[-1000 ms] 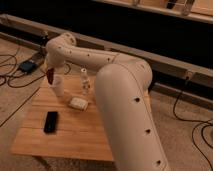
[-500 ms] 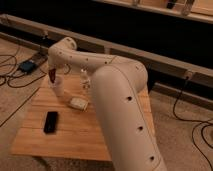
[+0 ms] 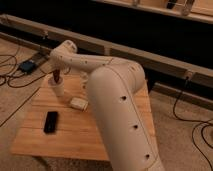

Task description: Place the pepper in the ceramic cup

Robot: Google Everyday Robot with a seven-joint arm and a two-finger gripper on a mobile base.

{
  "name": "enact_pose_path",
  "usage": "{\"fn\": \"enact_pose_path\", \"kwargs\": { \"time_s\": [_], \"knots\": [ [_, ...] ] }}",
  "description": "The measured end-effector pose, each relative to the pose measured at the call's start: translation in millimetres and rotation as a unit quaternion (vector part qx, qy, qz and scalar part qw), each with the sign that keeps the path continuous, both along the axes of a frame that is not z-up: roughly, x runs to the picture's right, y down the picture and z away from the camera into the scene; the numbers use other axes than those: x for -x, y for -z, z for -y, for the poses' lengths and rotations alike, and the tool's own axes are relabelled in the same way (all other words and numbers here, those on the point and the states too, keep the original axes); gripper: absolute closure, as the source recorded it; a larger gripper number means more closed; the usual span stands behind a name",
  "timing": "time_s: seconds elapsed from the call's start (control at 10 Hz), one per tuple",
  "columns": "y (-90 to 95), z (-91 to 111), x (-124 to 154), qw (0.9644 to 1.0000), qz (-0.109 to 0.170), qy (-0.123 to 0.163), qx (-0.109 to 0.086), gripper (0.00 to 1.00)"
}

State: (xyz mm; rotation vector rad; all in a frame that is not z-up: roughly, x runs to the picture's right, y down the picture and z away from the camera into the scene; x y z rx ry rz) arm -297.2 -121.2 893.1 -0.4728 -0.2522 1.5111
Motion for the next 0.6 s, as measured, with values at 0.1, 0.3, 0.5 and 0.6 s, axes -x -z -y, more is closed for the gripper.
{"fn": "enact_pose_path", "kwargs": {
  "time_s": [0.1, 0.3, 0.5, 0.6],
  "knots": [
    [1.0, -1.4, -0.1, 1.0, 0.002, -0.003, 0.002, 0.2],
    [4.8, -2.3, -3.9, 0.9999, 0.007, -0.011, 0.009, 0.2],
    [5.0, -3.2, -2.0, 0.9999, 0.008, -0.009, 0.009, 0.2],
    [5.7, -3.6, -0.2, 0.9999, 0.009, -0.009, 0.009, 0.2]
  ]
}}
